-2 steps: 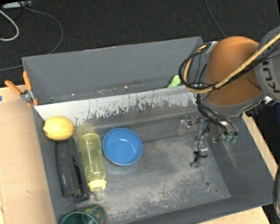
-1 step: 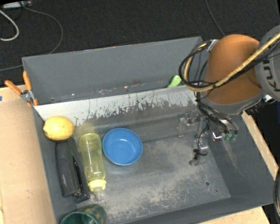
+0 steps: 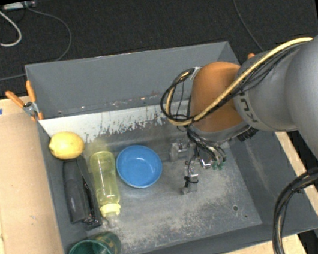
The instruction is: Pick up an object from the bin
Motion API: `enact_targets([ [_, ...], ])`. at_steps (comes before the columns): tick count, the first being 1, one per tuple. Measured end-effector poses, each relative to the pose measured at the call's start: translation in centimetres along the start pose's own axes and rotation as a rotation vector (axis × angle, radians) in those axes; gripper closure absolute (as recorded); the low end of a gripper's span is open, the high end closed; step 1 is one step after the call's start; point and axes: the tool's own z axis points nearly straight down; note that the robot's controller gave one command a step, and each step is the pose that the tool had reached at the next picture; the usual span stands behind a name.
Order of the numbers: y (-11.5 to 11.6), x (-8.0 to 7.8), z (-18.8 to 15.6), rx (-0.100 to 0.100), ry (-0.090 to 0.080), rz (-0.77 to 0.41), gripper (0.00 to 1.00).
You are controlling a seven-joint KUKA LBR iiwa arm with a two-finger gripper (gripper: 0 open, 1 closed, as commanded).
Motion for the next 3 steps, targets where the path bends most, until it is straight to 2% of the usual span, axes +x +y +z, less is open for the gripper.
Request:
enact_targets([
  [1,-0.2,0.3,-5.2,0.003,-0.017,0.024,0.0],
  [2,10.0,0.5,-3.2,0.0,0.001,0.162,0.0],
  [3,8.4,0.5,-0.2,0.006,-0.013,0.065,0.0],
])
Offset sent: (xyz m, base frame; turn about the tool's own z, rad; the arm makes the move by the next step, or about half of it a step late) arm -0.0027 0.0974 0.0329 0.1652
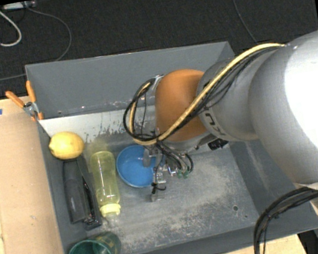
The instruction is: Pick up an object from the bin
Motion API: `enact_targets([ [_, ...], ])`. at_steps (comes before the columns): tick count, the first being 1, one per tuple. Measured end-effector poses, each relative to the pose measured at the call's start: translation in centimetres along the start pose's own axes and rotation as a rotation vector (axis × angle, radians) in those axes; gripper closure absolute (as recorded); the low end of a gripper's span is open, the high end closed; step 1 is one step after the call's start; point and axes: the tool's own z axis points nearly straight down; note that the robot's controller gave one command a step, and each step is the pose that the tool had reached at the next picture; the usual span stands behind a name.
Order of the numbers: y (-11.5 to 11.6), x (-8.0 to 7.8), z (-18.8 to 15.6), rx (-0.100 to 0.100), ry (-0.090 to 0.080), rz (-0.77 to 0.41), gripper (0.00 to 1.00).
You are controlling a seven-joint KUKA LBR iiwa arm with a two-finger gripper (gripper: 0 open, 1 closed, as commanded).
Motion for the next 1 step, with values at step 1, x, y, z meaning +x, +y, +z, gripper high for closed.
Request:
enact_targets([
  [1,2.61,-0.36,0.11,-0.003,0.018,0.161,1.0],
])
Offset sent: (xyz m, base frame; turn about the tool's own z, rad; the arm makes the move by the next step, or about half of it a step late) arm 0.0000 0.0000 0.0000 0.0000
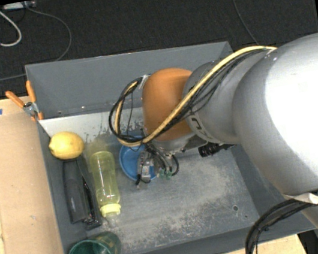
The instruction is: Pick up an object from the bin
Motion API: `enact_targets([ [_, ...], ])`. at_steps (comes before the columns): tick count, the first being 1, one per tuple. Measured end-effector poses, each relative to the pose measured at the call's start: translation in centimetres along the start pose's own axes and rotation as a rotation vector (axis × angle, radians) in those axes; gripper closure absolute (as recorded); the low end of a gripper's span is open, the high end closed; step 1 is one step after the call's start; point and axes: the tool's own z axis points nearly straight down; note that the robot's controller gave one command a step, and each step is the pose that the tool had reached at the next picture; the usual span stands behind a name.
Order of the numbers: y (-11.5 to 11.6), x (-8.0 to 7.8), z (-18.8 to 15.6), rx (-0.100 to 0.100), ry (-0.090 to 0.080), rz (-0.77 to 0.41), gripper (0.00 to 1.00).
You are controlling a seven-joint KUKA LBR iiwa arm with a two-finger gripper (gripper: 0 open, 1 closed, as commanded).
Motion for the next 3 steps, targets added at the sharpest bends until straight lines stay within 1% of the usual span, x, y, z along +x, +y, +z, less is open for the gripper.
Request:
enact_targets([
  [1,0.0,0.0,0.0,0.0,0.0,-0.001,1.0],
  [2,-0.1,0.3,-2.8,0.003,0.008,-0.001,1.0],
  [3,-0.1,0.2,-6.3,0.001,0.004,-0.002,1.0],
])
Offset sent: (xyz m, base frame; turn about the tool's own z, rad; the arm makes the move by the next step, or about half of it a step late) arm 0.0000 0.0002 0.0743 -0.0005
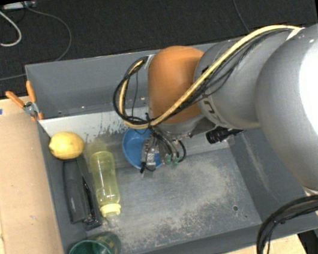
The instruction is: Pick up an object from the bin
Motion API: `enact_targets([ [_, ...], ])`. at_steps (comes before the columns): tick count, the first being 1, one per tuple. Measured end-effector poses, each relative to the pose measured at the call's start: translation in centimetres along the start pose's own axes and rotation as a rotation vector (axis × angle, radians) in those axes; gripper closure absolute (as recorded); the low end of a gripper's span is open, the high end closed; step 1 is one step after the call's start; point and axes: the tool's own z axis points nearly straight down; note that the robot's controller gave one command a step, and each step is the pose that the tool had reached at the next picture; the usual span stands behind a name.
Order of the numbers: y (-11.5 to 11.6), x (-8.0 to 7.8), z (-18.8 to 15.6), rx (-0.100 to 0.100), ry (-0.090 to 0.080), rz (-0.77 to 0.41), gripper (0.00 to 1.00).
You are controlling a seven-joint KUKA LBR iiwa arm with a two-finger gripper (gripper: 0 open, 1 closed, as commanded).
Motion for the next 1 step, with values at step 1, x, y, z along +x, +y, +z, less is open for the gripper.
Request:
enact_targets([
  [1,0.0,-0.04,-2.44,-0.002,-0.003,-0.001,1.0],
])
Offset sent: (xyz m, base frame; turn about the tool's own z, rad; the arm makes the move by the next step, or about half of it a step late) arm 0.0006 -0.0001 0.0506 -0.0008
